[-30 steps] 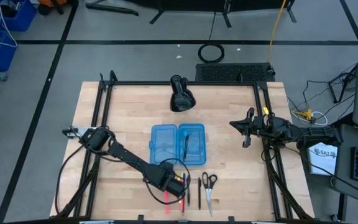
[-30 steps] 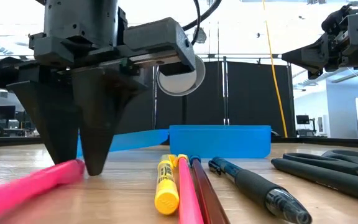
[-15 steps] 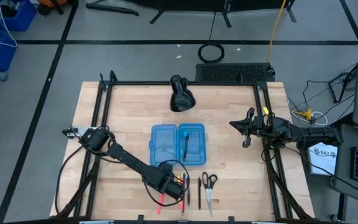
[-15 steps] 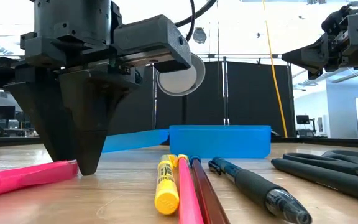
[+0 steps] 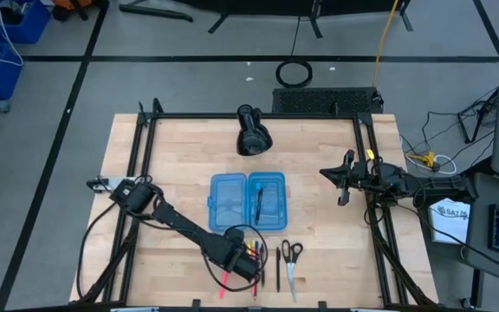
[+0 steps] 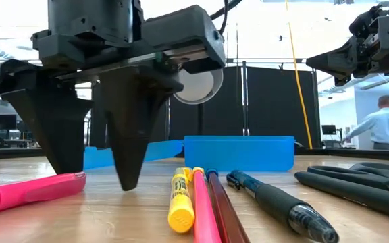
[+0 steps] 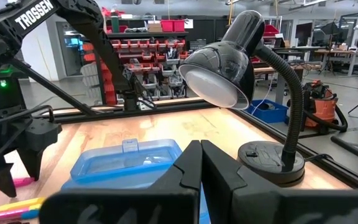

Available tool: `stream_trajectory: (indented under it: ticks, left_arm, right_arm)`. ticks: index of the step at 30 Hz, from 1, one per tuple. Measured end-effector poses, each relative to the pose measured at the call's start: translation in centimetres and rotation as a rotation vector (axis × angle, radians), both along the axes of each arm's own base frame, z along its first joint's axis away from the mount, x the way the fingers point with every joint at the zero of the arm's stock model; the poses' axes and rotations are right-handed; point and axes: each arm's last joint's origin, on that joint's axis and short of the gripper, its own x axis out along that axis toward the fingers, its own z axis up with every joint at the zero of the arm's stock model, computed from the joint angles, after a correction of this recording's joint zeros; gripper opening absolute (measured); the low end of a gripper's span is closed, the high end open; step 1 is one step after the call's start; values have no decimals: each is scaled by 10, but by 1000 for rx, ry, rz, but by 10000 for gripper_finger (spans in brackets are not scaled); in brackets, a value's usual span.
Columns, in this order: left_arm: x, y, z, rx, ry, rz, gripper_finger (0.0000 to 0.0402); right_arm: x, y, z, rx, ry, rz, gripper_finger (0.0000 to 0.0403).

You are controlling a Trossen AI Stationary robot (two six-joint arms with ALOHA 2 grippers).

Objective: Pick & place school supplies into a supply box
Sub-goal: Put the left pink pen into the blue supply box

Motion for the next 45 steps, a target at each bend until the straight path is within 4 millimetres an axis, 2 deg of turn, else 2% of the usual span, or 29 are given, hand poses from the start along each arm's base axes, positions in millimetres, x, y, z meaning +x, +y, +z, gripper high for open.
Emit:
stream_trajectory:
  ticks: [8, 22, 33, 37, 45]
  left_arm:
    - [-10, -11, 2, 33, 31, 60, 260]
    - [-26, -42, 1, -11, -1, 121, 219]
    - [-18, -35, 2, -21, -22, 51, 216]
    - [-16, -33, 2, -15, -22, 43, 185]
    - [-16, -32, 2, 0, -32, 48, 72]
  right_arm:
    - [0, 0, 0, 0, 0, 0, 0]
    - [0, 0, 0, 0, 1, 0, 0]
    - [0, 0, 0, 0, 2, 1, 0]
    - [0, 0, 0, 0, 3, 0, 0]
    - [0, 0, 0, 0, 4, 1, 0]
